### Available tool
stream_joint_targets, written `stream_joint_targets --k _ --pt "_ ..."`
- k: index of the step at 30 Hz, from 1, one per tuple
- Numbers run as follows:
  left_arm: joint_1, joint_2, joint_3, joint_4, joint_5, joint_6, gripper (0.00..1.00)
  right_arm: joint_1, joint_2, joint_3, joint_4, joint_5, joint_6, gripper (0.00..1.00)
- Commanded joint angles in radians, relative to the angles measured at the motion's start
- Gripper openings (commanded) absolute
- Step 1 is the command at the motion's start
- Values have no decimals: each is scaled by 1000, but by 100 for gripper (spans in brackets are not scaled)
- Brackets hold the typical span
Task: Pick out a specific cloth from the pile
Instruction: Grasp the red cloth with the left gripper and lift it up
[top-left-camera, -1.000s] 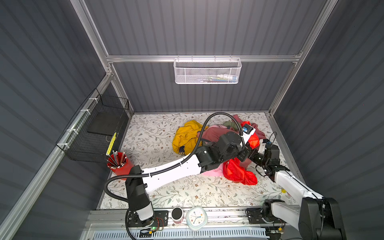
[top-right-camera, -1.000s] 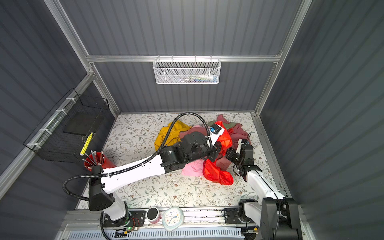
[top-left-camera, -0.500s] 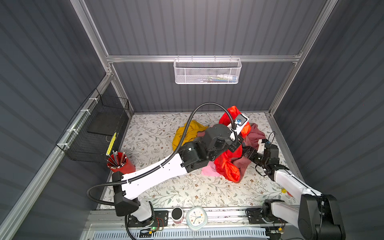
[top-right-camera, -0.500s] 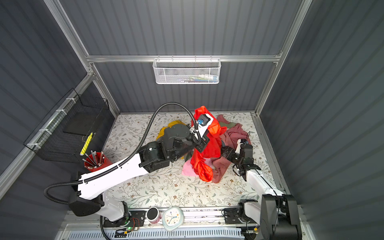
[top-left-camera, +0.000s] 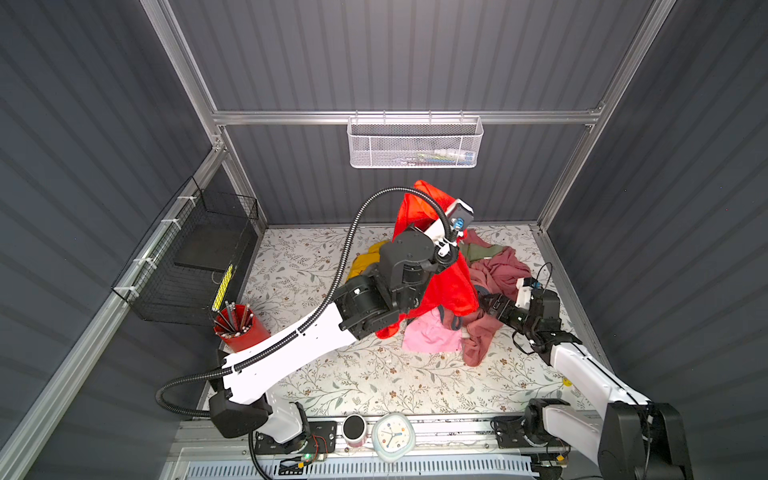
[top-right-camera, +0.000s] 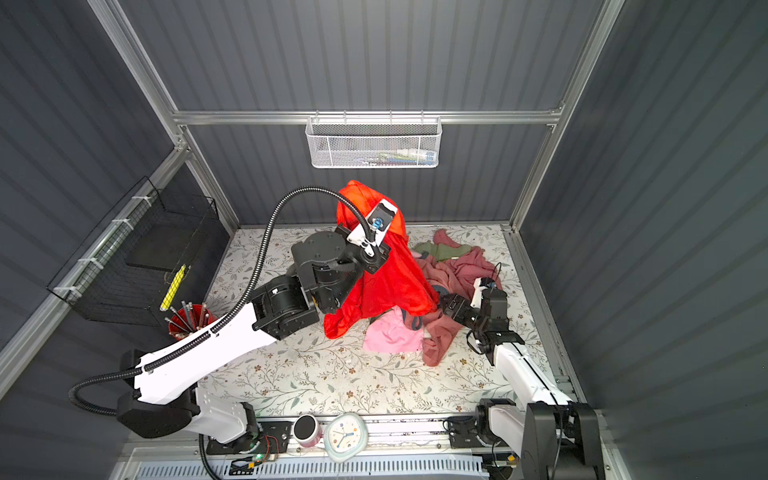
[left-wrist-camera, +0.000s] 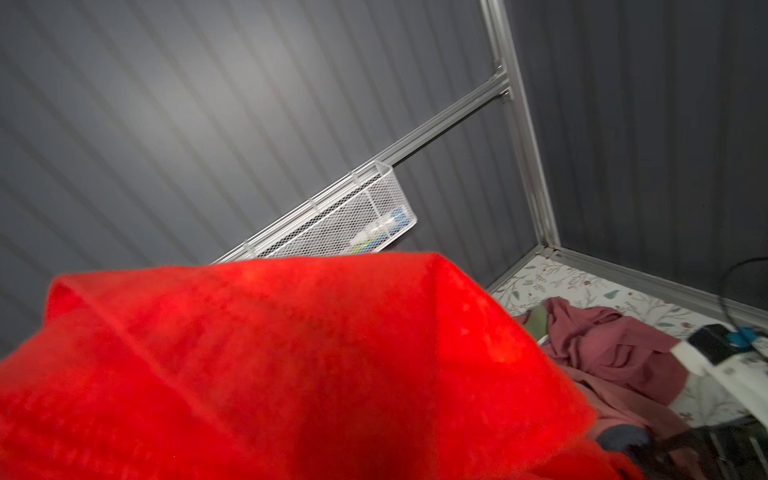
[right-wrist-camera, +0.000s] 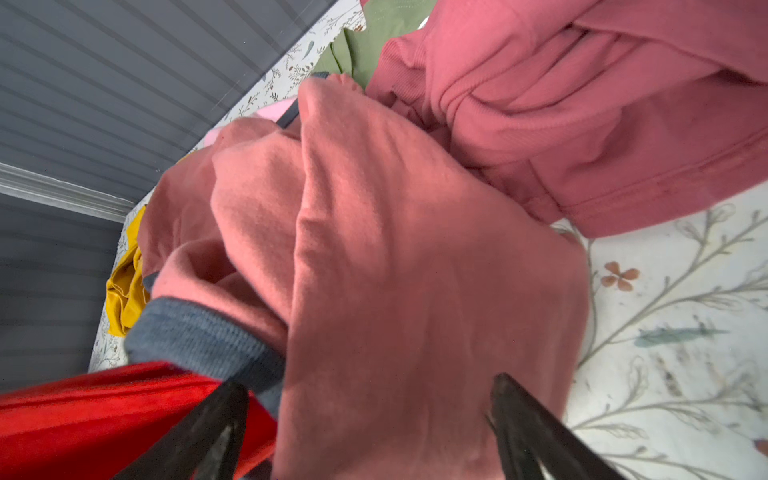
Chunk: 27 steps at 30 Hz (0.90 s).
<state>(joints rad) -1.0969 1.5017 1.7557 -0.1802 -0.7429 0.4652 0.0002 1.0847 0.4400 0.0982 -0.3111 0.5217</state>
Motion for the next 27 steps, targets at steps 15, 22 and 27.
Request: stream_joint_targets --k 15,22,27 --pt "175 -105 98 48 -100 164 0 57 -26 65 -75 22 -69 93" --pt "177 -100 162 90 -130 258 0 73 -26 72 -90 39 -79 93" --pt "177 -82 197 -20 -28 142 0 78 -26 72 -92 48 -80 93"
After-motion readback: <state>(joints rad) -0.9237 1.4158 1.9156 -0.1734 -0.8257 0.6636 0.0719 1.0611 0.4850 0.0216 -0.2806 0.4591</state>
